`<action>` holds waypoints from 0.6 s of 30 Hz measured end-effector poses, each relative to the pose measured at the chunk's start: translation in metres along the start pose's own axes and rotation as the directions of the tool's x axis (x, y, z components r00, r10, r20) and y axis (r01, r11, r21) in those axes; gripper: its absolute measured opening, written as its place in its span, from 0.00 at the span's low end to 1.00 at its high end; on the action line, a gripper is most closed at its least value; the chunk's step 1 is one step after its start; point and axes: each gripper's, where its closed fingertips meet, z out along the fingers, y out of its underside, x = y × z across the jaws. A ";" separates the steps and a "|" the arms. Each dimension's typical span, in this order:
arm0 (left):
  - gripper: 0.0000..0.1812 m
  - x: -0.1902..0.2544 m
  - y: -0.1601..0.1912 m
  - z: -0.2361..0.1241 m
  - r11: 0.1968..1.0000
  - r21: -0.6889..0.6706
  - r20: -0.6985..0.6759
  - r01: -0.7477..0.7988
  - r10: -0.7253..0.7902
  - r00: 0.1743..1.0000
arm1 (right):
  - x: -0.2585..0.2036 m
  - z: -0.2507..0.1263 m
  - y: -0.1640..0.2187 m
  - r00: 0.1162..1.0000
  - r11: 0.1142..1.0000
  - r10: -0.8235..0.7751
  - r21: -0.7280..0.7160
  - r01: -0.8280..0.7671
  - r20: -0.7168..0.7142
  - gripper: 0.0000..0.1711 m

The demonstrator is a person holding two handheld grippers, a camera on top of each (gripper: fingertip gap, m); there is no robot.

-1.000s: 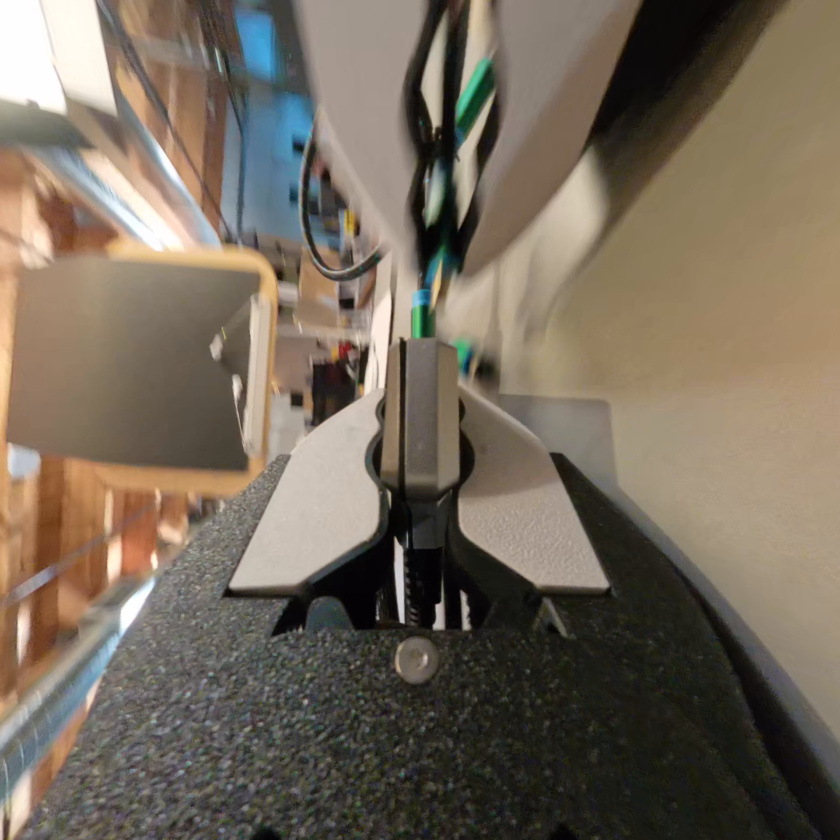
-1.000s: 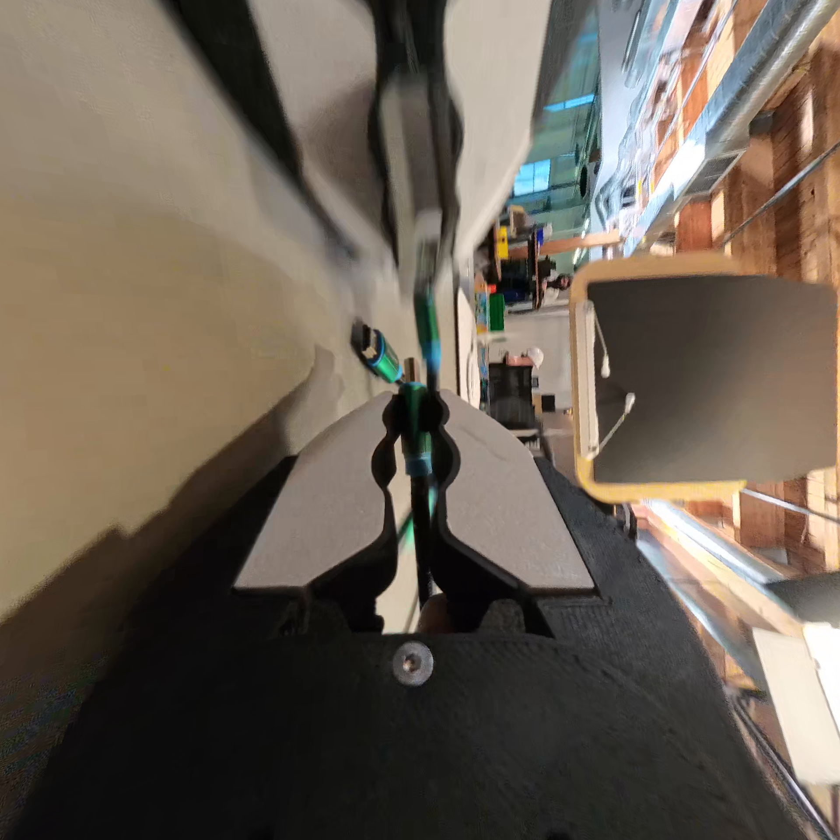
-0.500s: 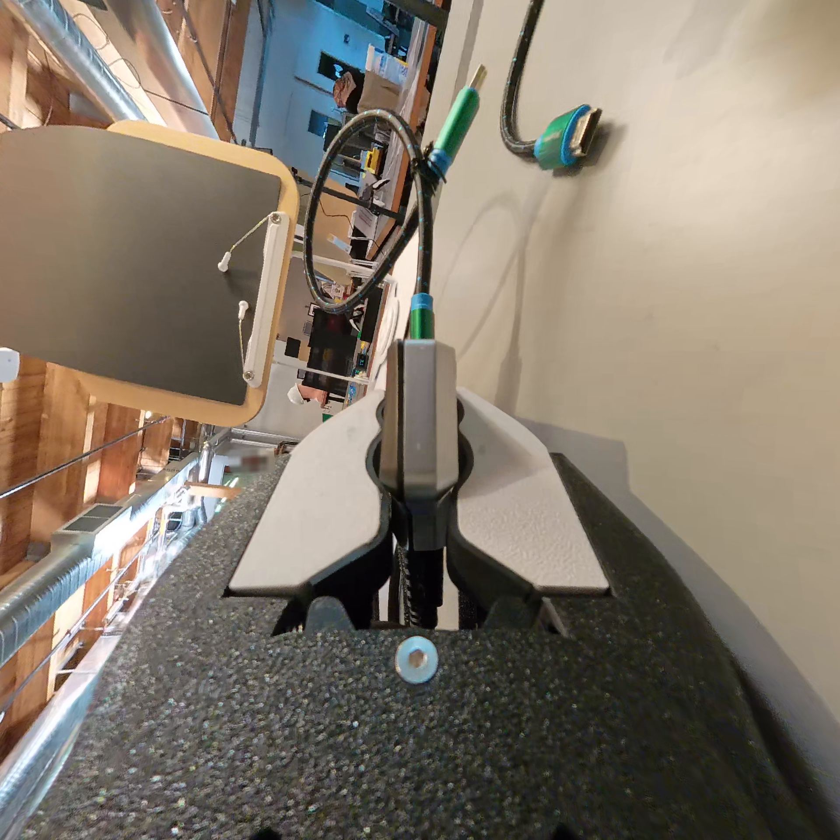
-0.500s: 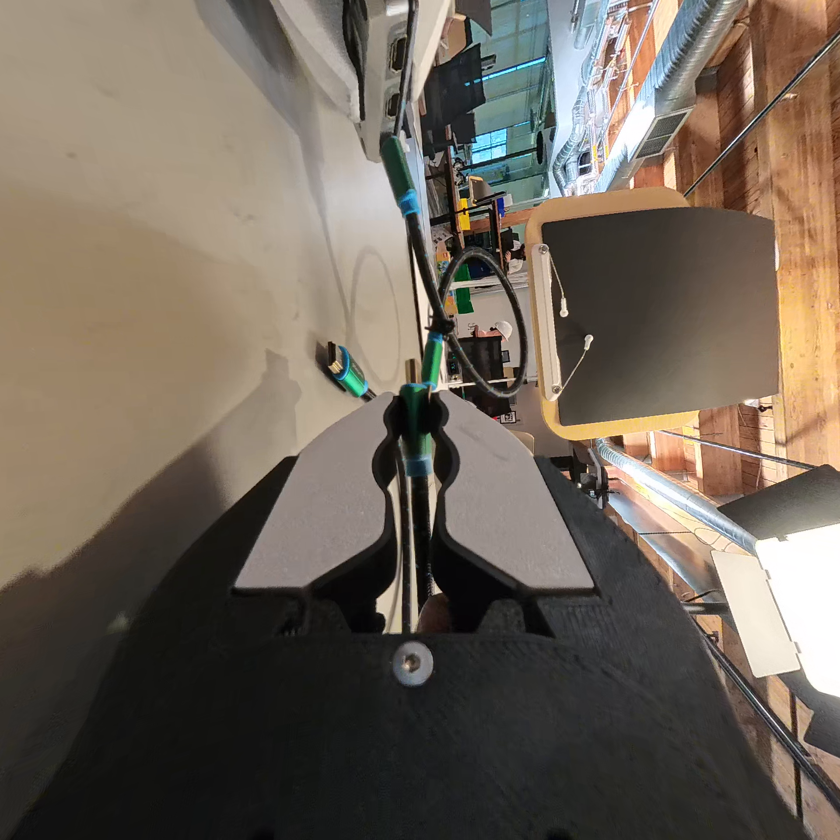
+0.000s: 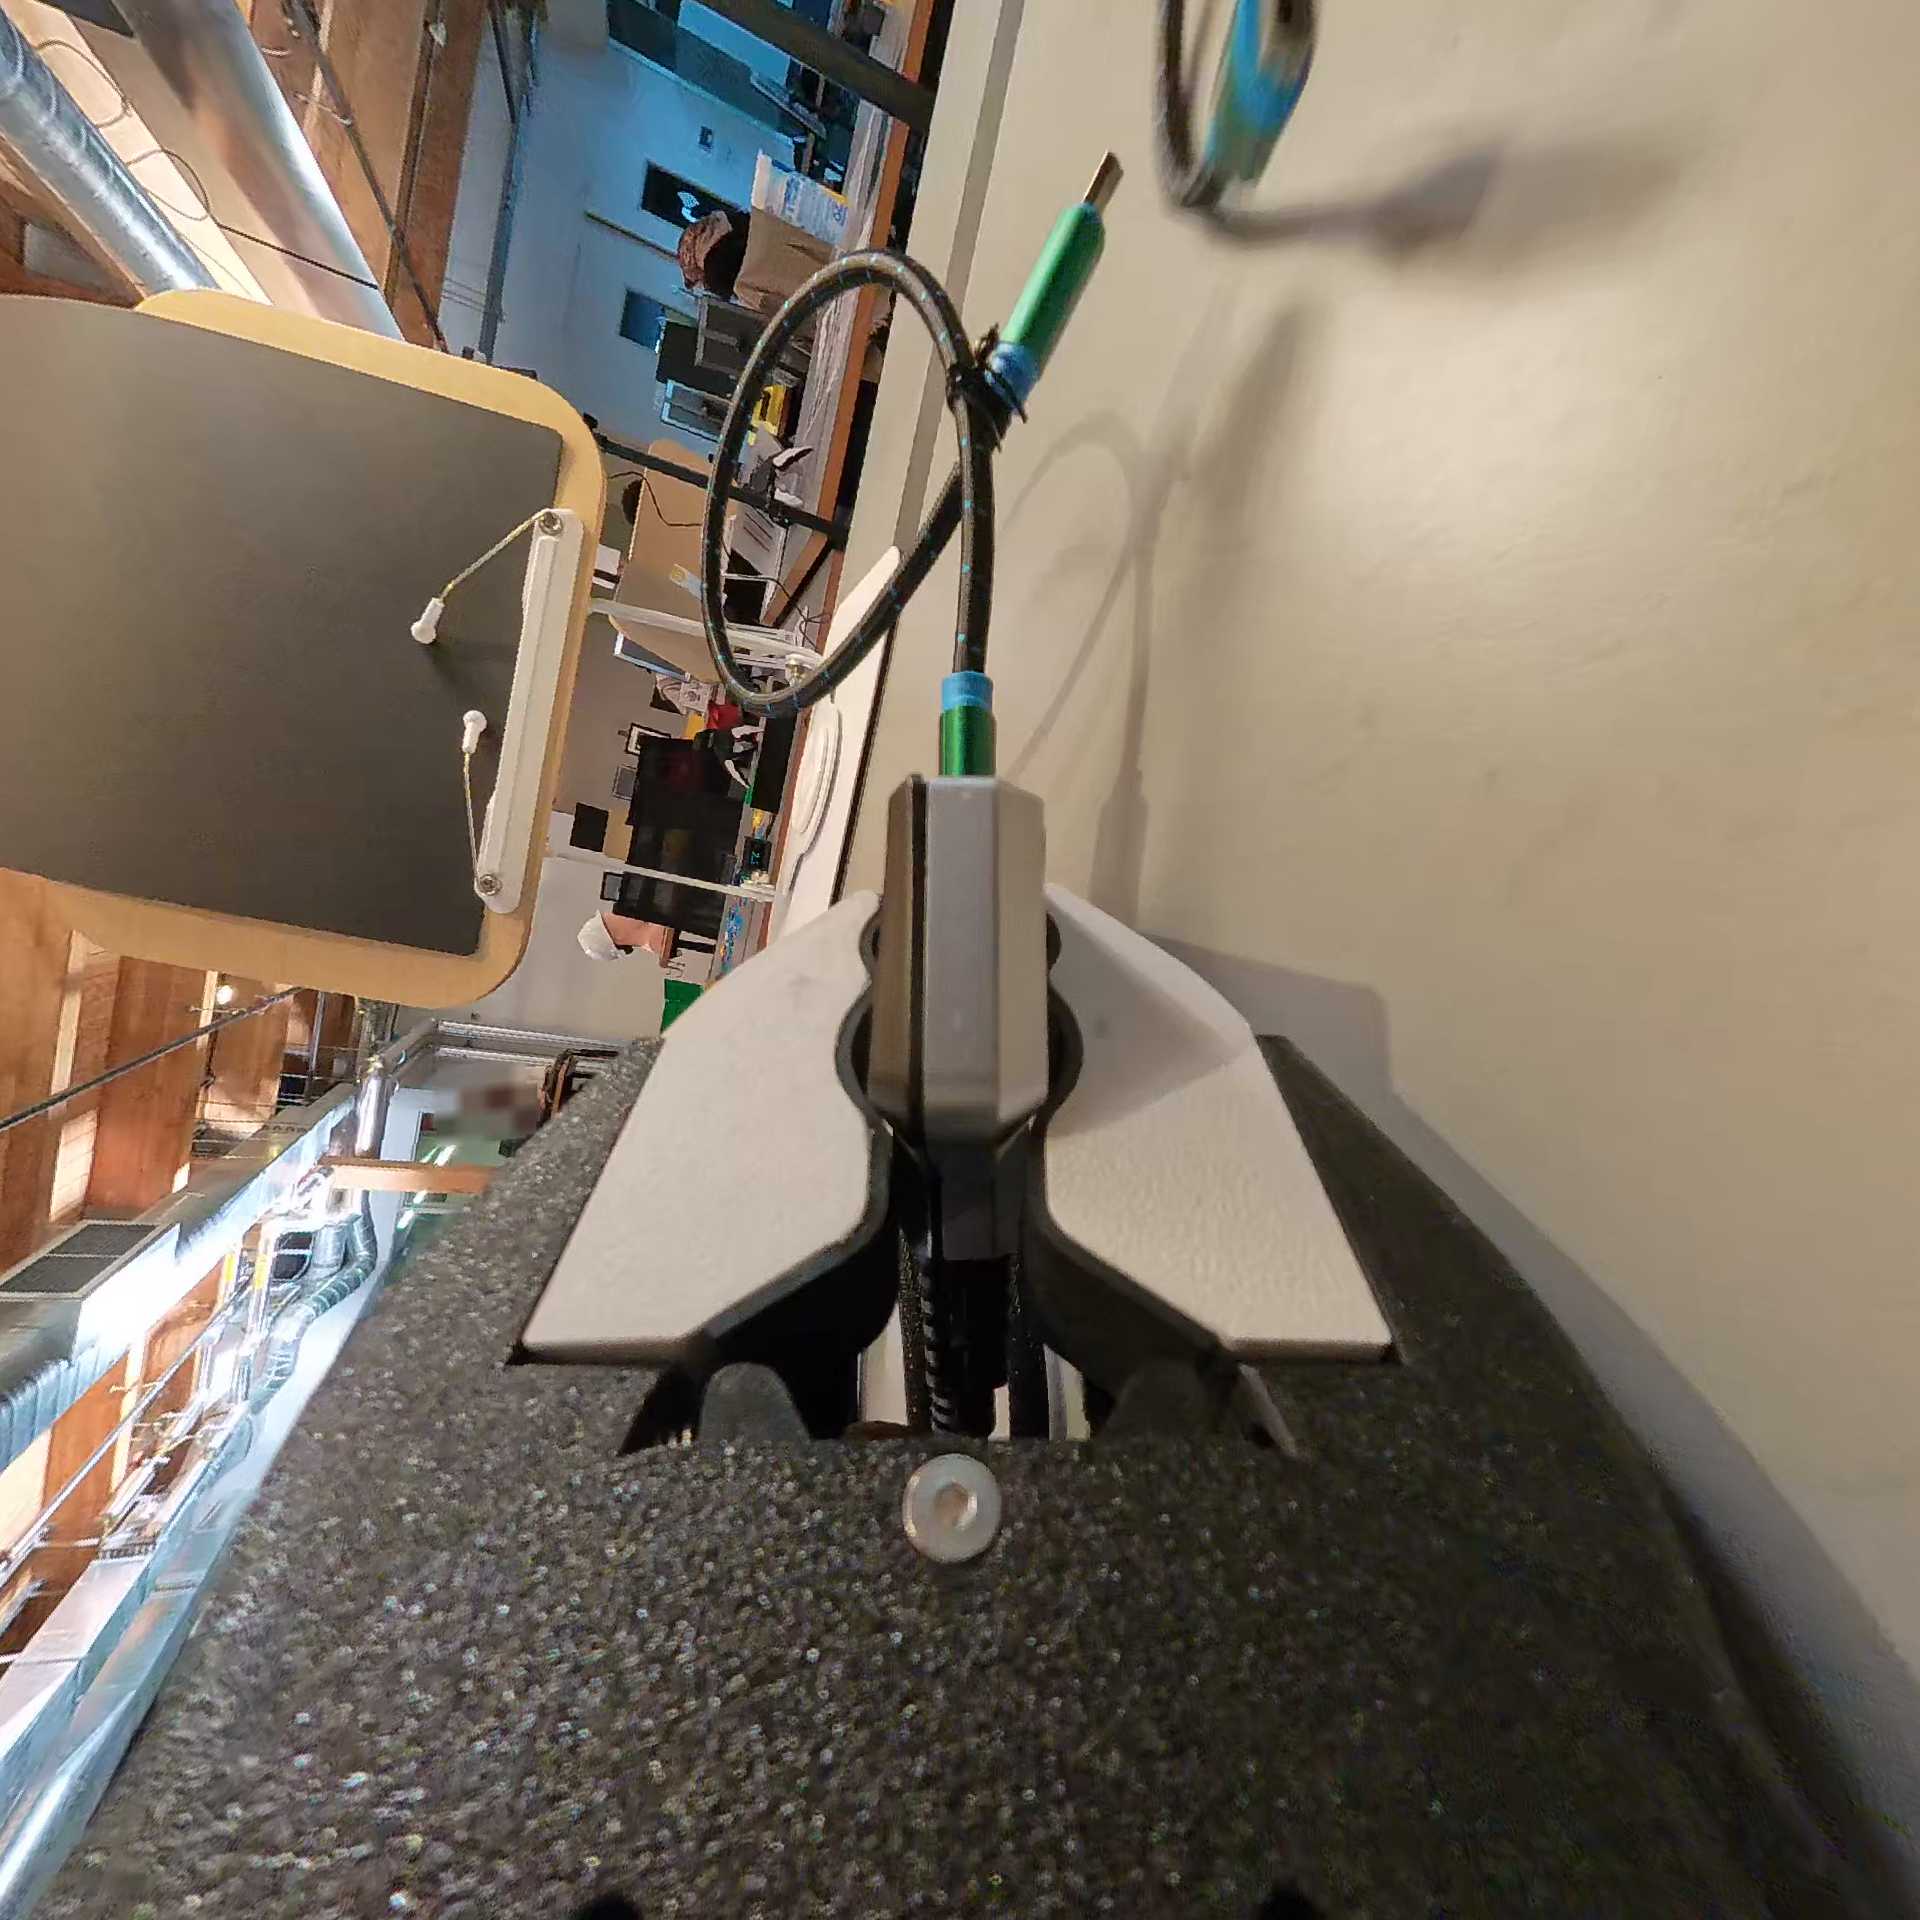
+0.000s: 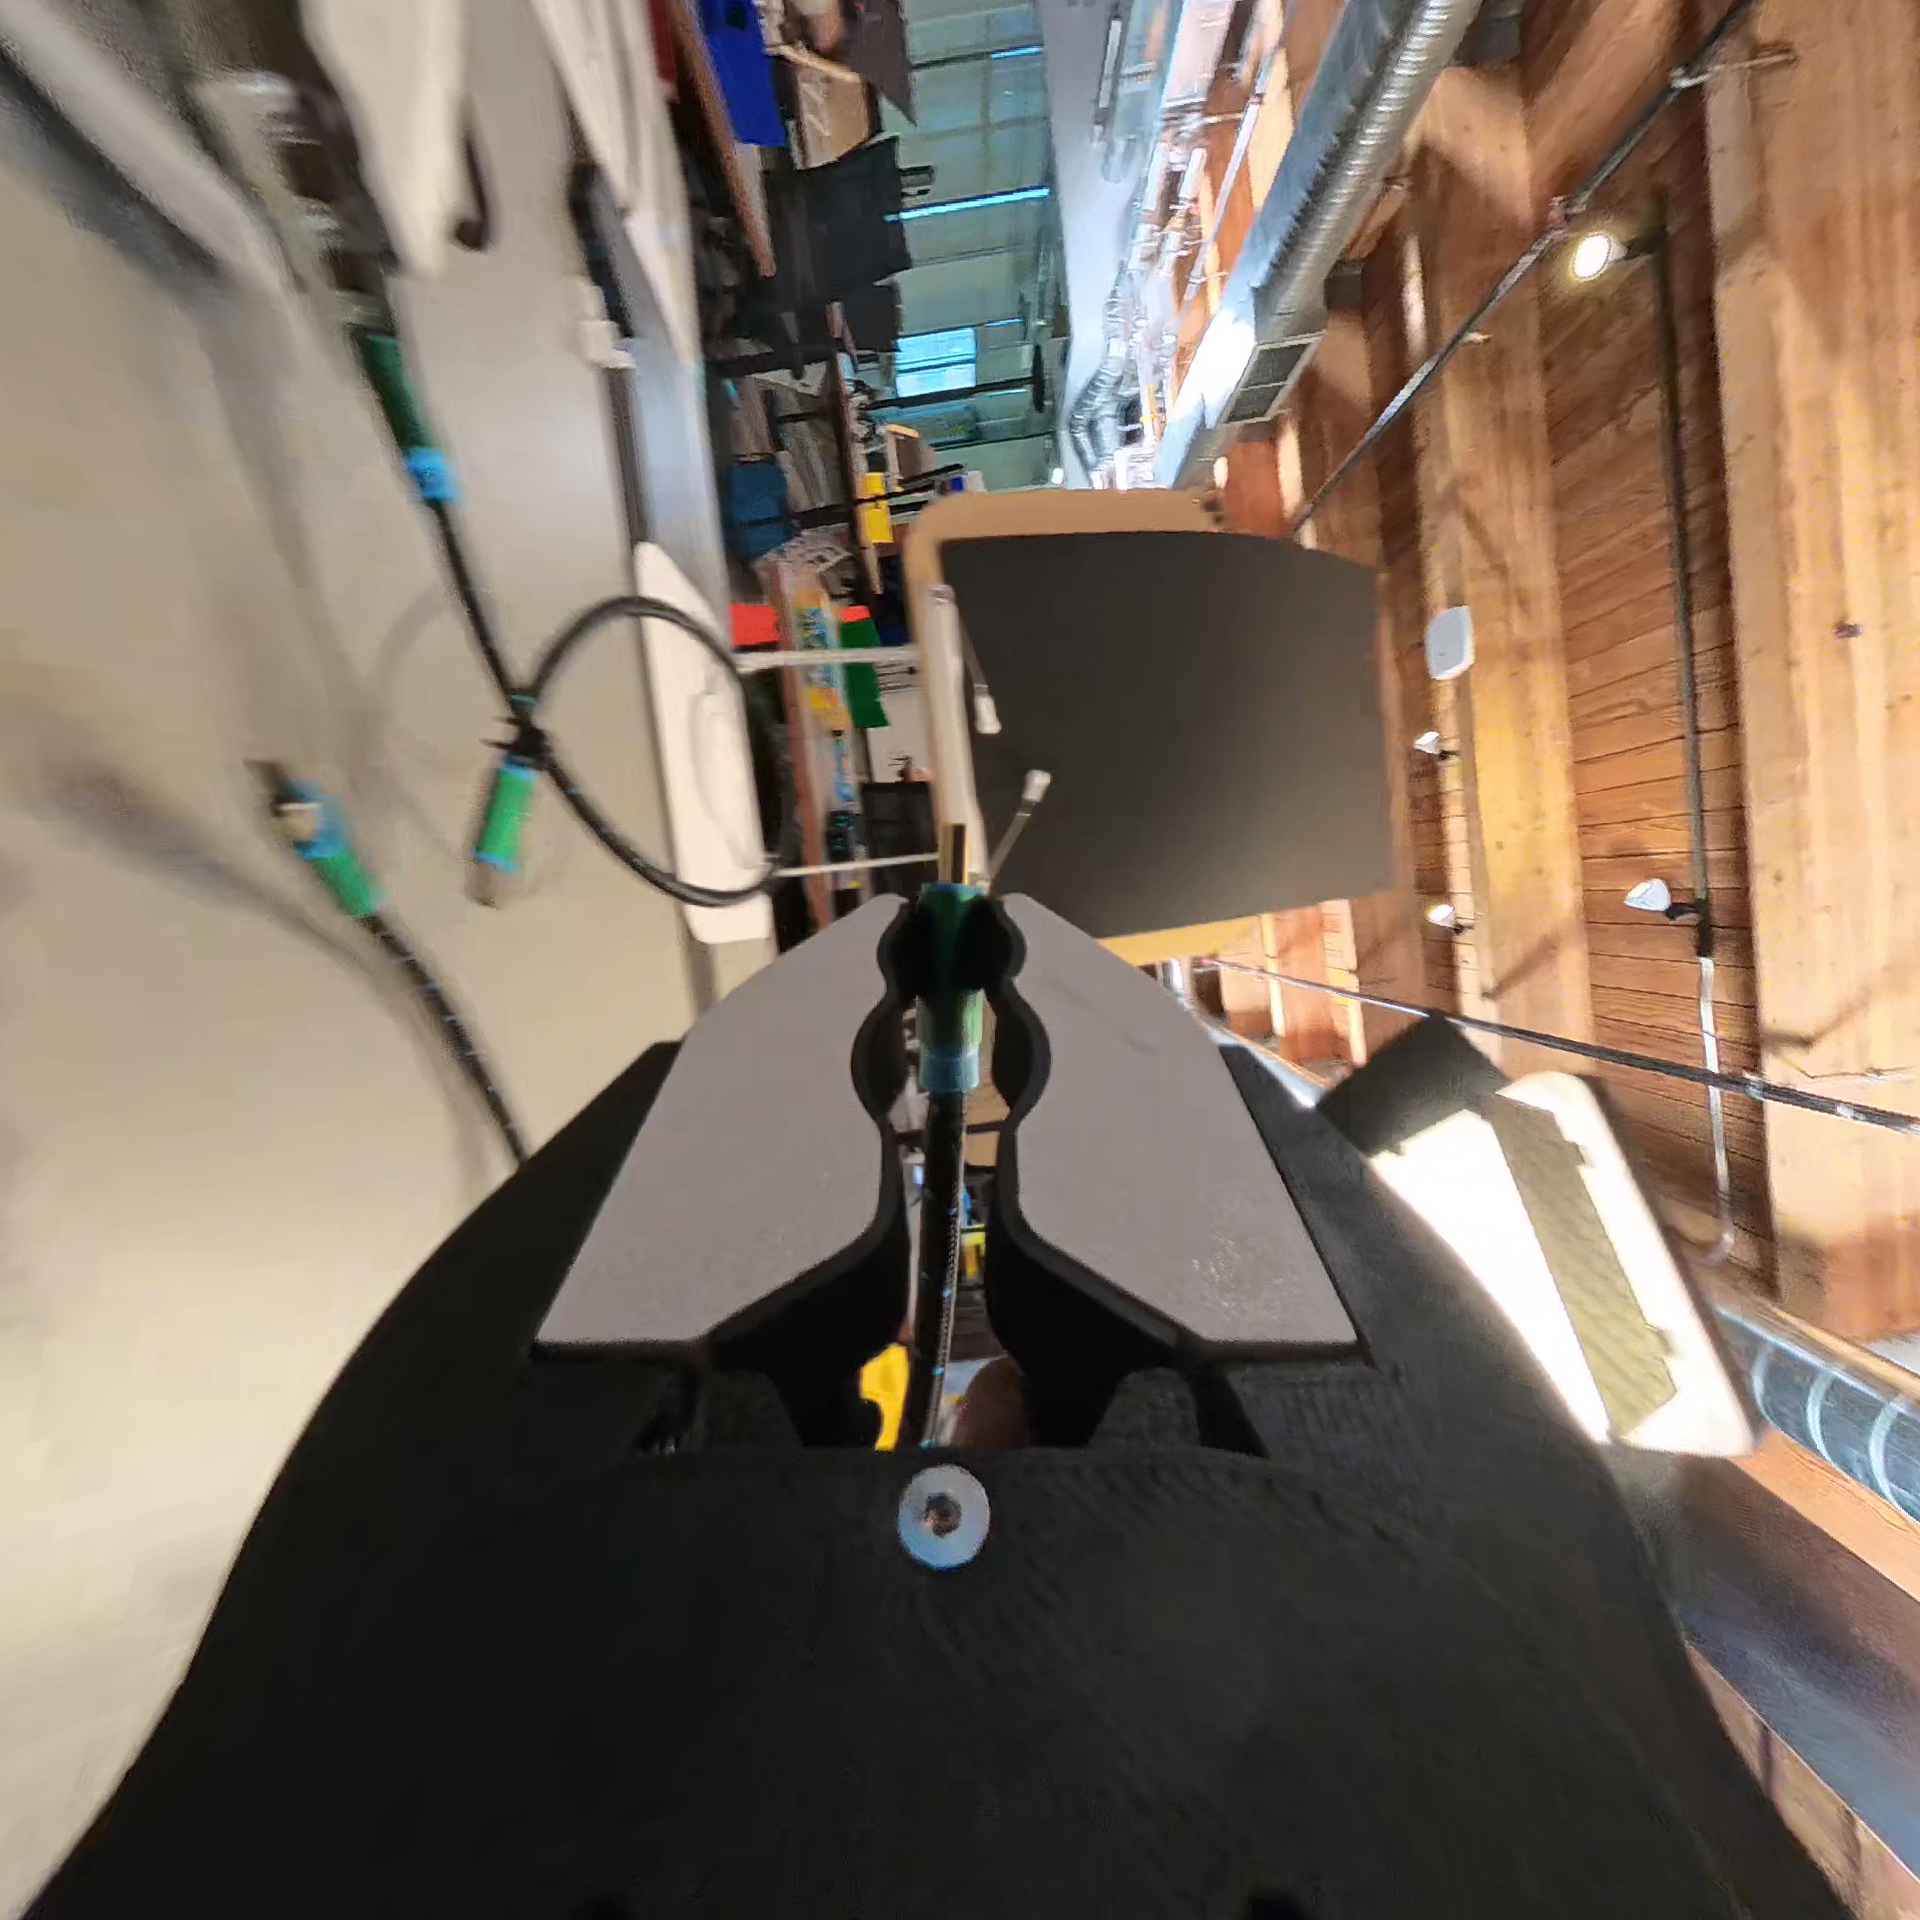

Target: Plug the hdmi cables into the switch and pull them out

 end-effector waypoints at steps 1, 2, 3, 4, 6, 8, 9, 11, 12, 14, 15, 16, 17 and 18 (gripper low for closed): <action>0.13 -0.001 0.000 0.000 1.000 0.000 0.000 0.009 -0.009 1.000 | 0.022 -0.006 0.002 1.000 1.000 0.005 -0.003 -0.005 -0.026 0.07; 0.13 -0.001 0.001 0.000 1.000 0.000 0.000 0.017 -0.017 1.000 | 0.044 -0.014 0.005 0.998 1.000 0.014 -0.009 -0.015 -0.053 0.07; 0.13 -0.002 0.002 0.000 1.000 -0.001 -0.002 0.025 -0.025 1.000 | 0.066 -0.022 0.008 0.996 0.999 0.029 -0.017 -0.031 -0.080 0.07; 0.13 -0.002 0.002 0.000 1.000 -0.003 -0.003 0.031 -0.031 1.000 | 0.087 -0.032 0.013 0.993 0.998 0.048 -0.024 -0.051 -0.106 0.07; 0.13 -0.002 0.003 0.000 0.999 -0.004 -0.007 0.033 -0.033 0.999 | 0.125 -0.054 0.027 0.984 0.996 0.076 -0.042 -0.084 -0.161 0.07; 0.13 0.000 0.002 0.000 1.000 -0.002 -0.015 0.028 -0.028 0.999 | 0.152 -0.077 0.046 0.975 0.992 0.090 -0.063 -0.105 -0.204 0.06; 0.13 0.001 0.002 0.000 1.000 -0.002 -0.019 0.024 -0.024 1.000 | 0.161 -0.087 0.058 0.970 0.990 0.095 -0.080 -0.115 -0.223 0.07; 0.13 0.002 0.001 0.001 1.000 -0.002 -0.023 0.017 -0.018 1.000 | 0.169 -0.106 0.090 0.963 0.980 0.104 -0.139 -0.141 -0.248 0.07; 0.13 0.002 0.001 0.001 1.000 -0.001 -0.024 0.018 -0.018 1.000 | 0.166 -0.114 0.109 0.961 0.970 0.119 -0.176 -0.166 -0.251 0.07; 0.13 0.002 0.001 0.001 1.000 -0.003 -0.026 0.018 -0.018 1.000 | 0.149 -0.128 0.147 0.954 0.942 0.170 -0.242 -0.231 -0.246 0.07; 0.13 0.003 0.001 0.001 1.000 -0.003 -0.027 0.017 -0.017 1.000 | 0.136 -0.134 0.166 0.951 0.923 0.201 -0.280 -0.264 -0.234 0.07; 0.13 0.003 0.001 0.001 1.000 -0.003 -0.027 0.015 -0.015 1.000 | 0.119 -0.138 0.184 0.948 0.900 0.236 -0.319 -0.297 -0.215 0.07; 0.13 0.003 0.001 0.001 1.000 -0.003 -0.026 0.011 -0.011 1.000 | 0.101 -0.142 0.201 0.941 0.874 0.280 -0.356 -0.332 -0.191 0.07; 0.13 0.003 0.000 0.001 1.000 -0.003 -0.025 0.007 -0.007 1.000 | 0.082 -0.144 0.215 0.930 0.844 0.330 -0.391 -0.368 -0.162 0.07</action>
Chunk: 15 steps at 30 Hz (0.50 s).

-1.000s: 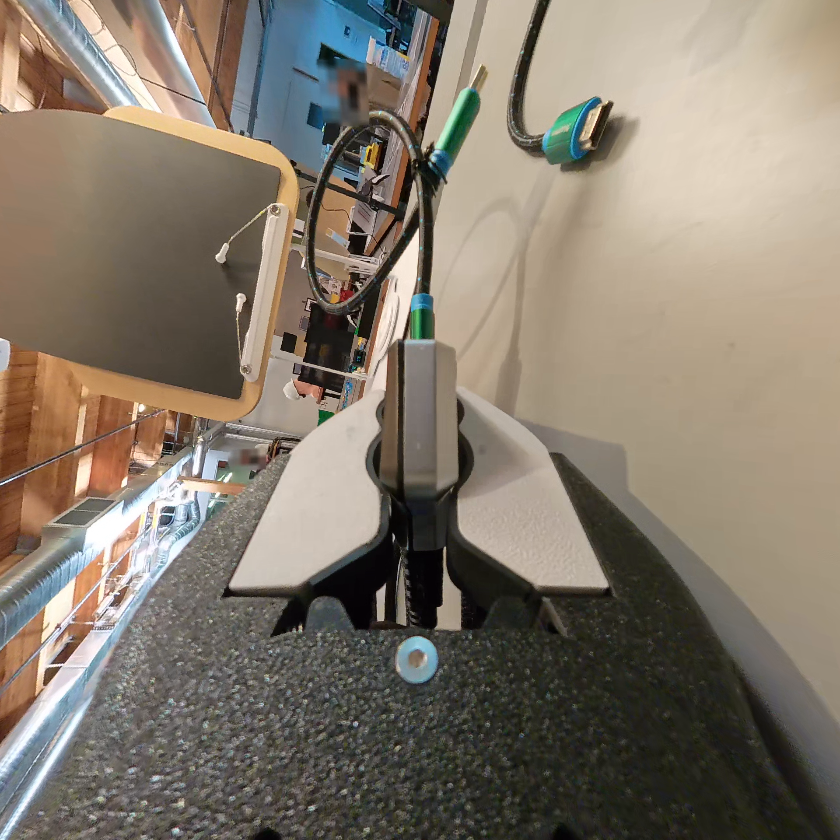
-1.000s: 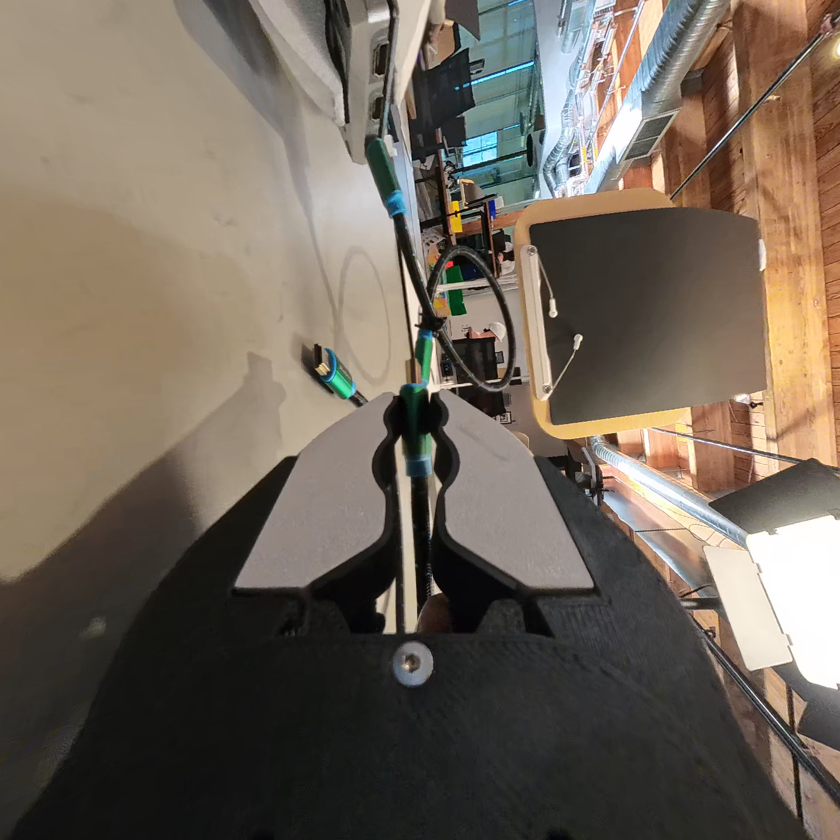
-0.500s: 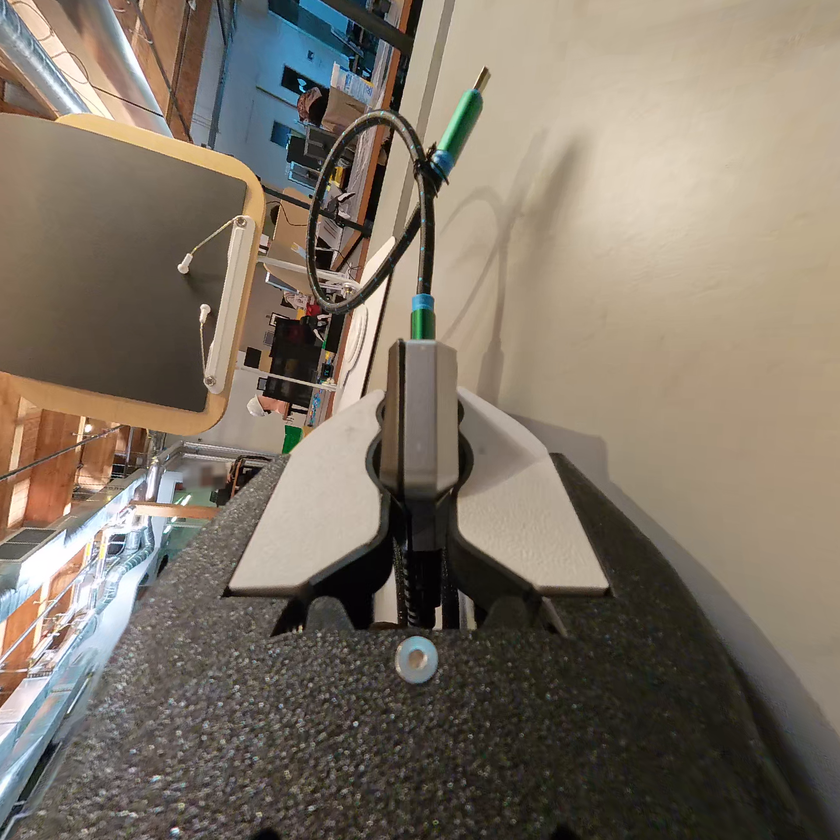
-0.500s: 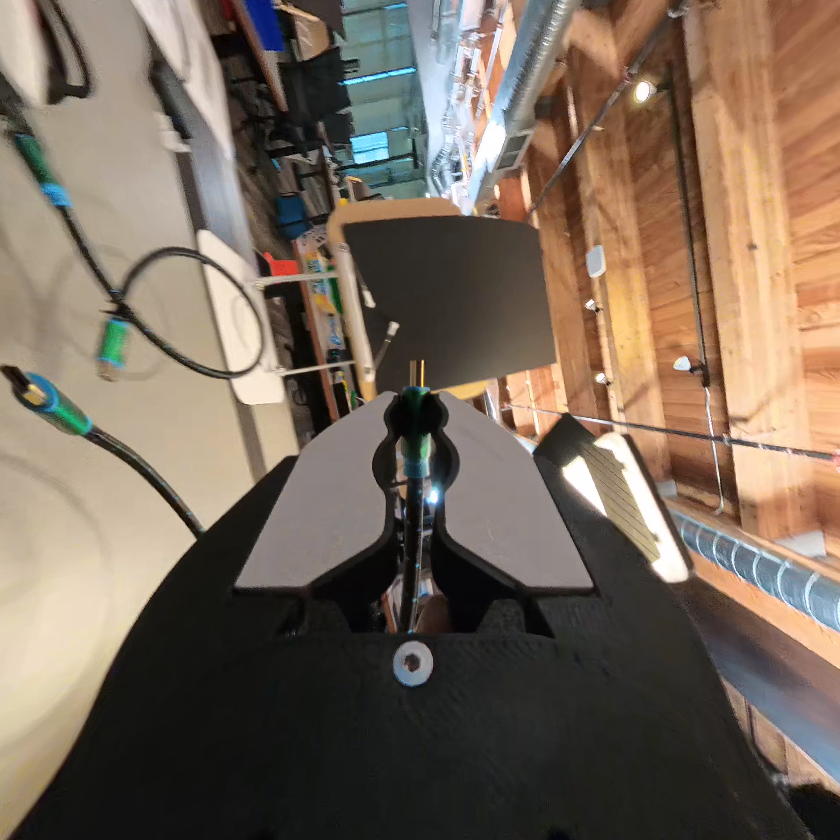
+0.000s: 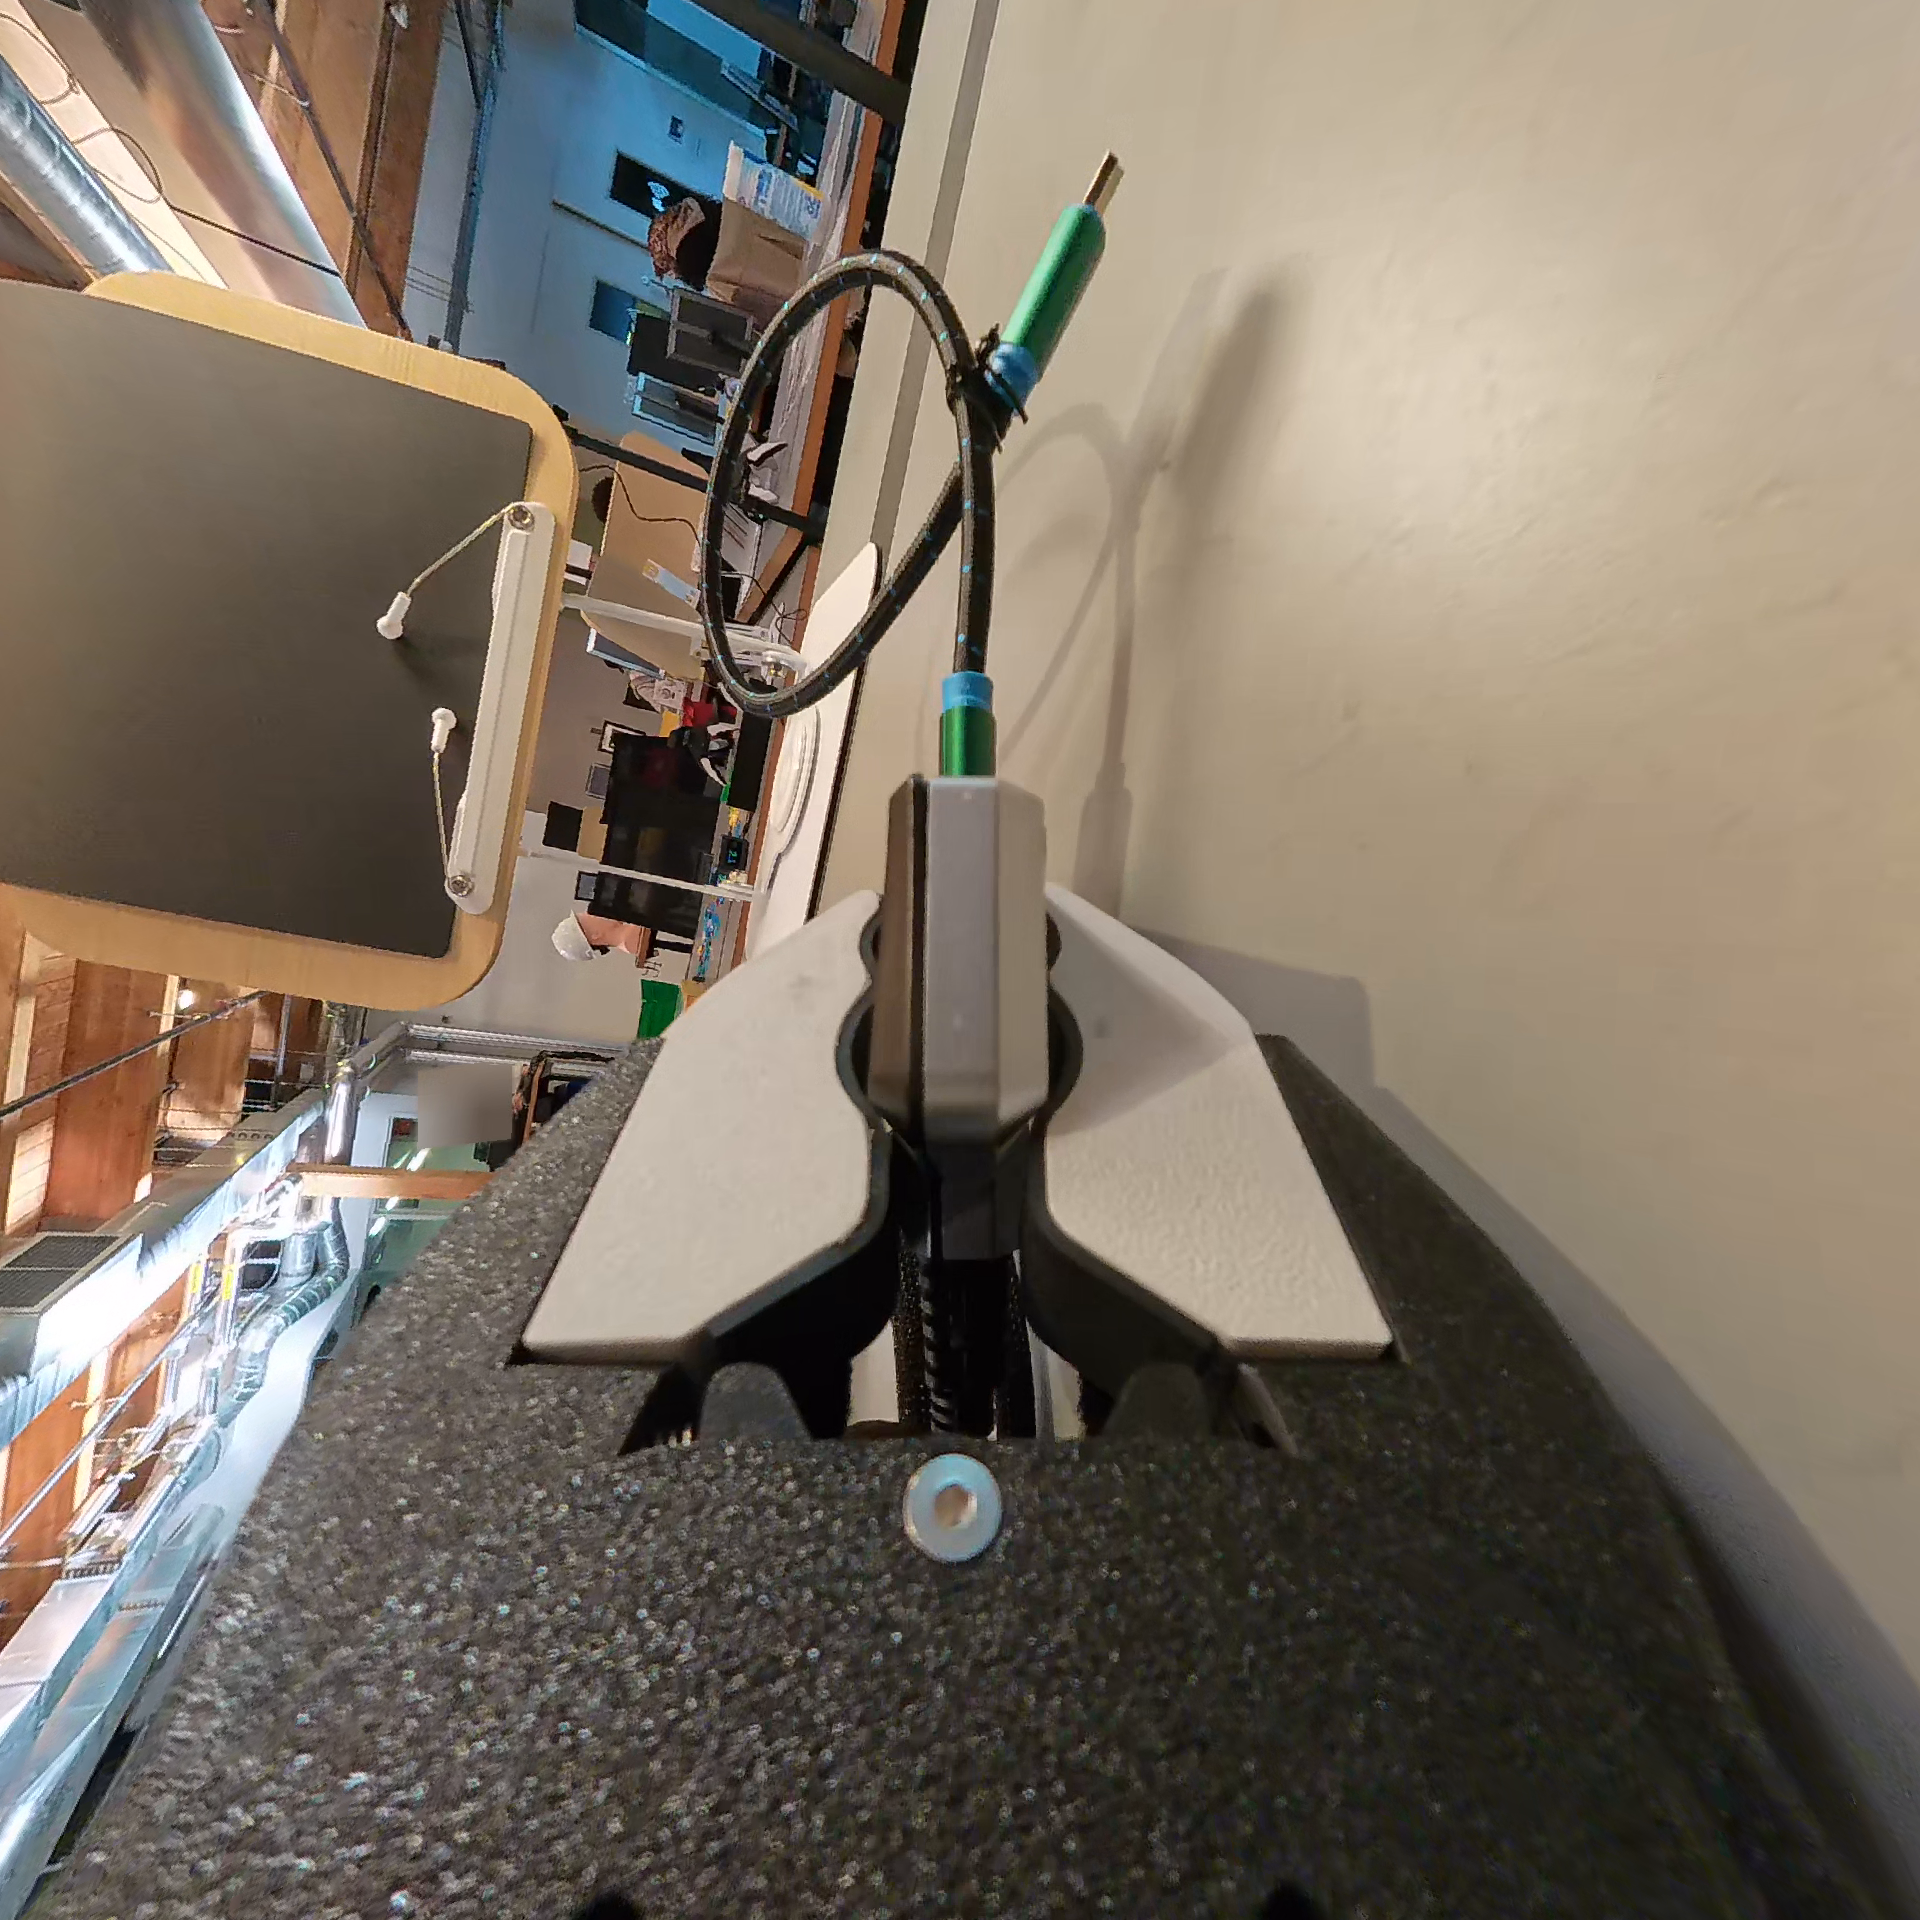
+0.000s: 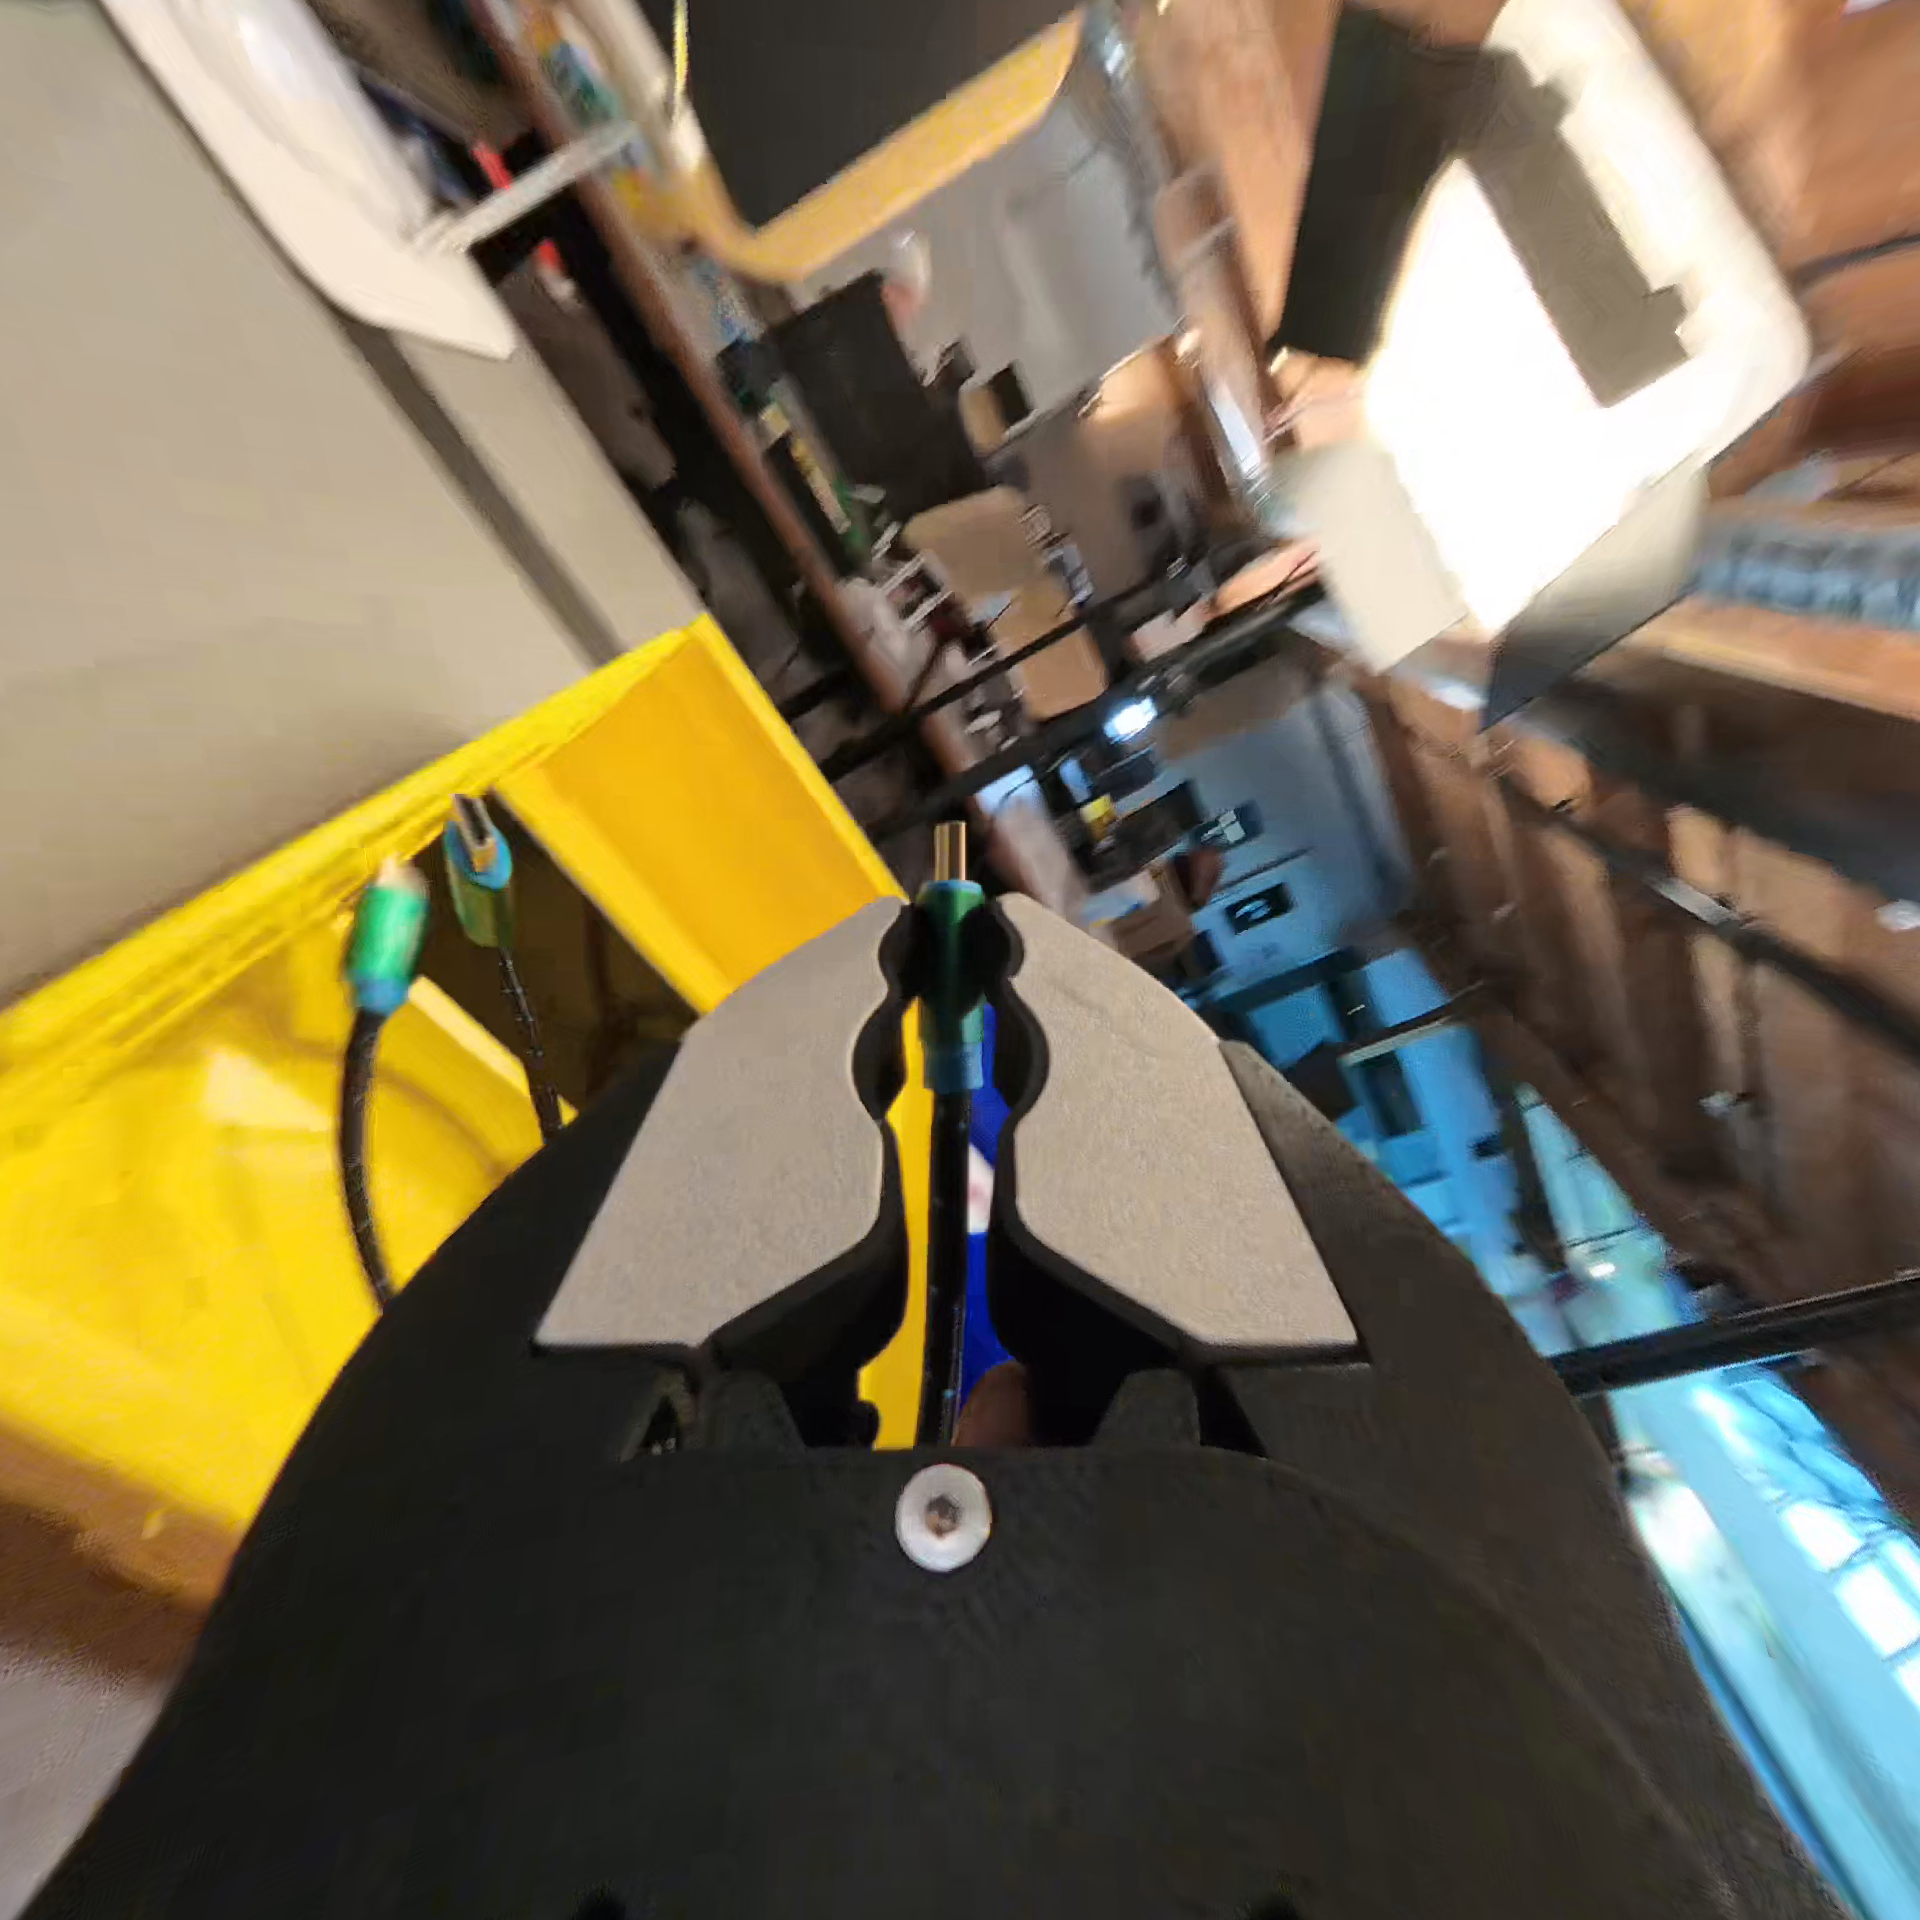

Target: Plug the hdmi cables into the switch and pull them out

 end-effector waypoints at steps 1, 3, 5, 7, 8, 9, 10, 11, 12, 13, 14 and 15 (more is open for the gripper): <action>0.13 0.000 -0.001 0.000 1.000 0.001 0.001 -0.005 0.005 1.000 | -0.013 0.003 0.015 0.998 0.999 0.034 -0.037 -0.032 0.047 0.07; 0.13 0.000 -0.001 0.000 1.000 0.002 0.005 -0.013 0.013 1.000 | -0.036 0.006 0.032 0.985 0.992 0.102 -0.094 -0.089 0.140 0.07; 0.13 0.001 -0.002 0.000 1.000 0.000 0.005 -0.015 0.015 1.000 | -0.055 0.008 0.035 0.957 0.981 0.168 -0.134 -0.139 0.237 0.08; 0.13 0.001 -0.002 0.000 1.000 0.001 0.004 -0.014 0.014 1.000 | -0.080 0.008 0.036 0.893 0.962 0.250 -0.203 -0.184 0.374 0.10; 0.13 0.001 -0.002 0.000 1.000 0.002 0.003 -0.014 0.014 1.000 | -0.091 0.009 0.037 0.858 0.952 0.282 -0.238 -0.194 0.428 0.11; 0.12 0.001 -0.002 0.000 1.000 0.004 0.002 -0.013 0.013 1.000 | -0.102 0.009 0.039 0.823 0.942 0.309 -0.271 -0.196 0.476 0.12; 0.12 0.001 -0.003 0.000 1.000 0.006 0.001 -0.014 0.014 1.000 | -0.111 0.009 0.040 0.789 0.933 0.332 -0.304 -0.194 0.517 0.12; 0.12 0.001 -0.003 0.000 1.000 0.006 0.001 -0.015 0.015 1.000 | -0.117 0.010 0.042 0.761 0.925 0.353 -0.328 -0.194 0.544 0.12; 0.13 0.001 -0.003 0.000 1.000 0.006 0.000 -0.015 0.015 1.000 | -0.122 0.012 0.042 0.732 0.917 0.375 -0.346 -0.200 0.569 0.13; 0.13 0.001 -0.003 0.000 1.000 0.007 0.000 -0.014 0.014 1.000 | -0.128 0.012 0.042 0.692 0.905 0.406 -0.370 -0.211 0.597 0.13; 0.13 0.002 -0.003 0.000 1.000 0.008 -0.001 -0.015 0.015 1.000 | -0.134 0.012 0.043 0.643 0.888 0.444 -0.400 -0.226 0.624 0.13; 0.13 0.002 -0.003 0.000 1.000 0.008 -0.001 -0.015 0.015 1.000 | -0.139 0.013 0.043 0.593 0.867 0.488 -0.432 -0.248 0.640 0.13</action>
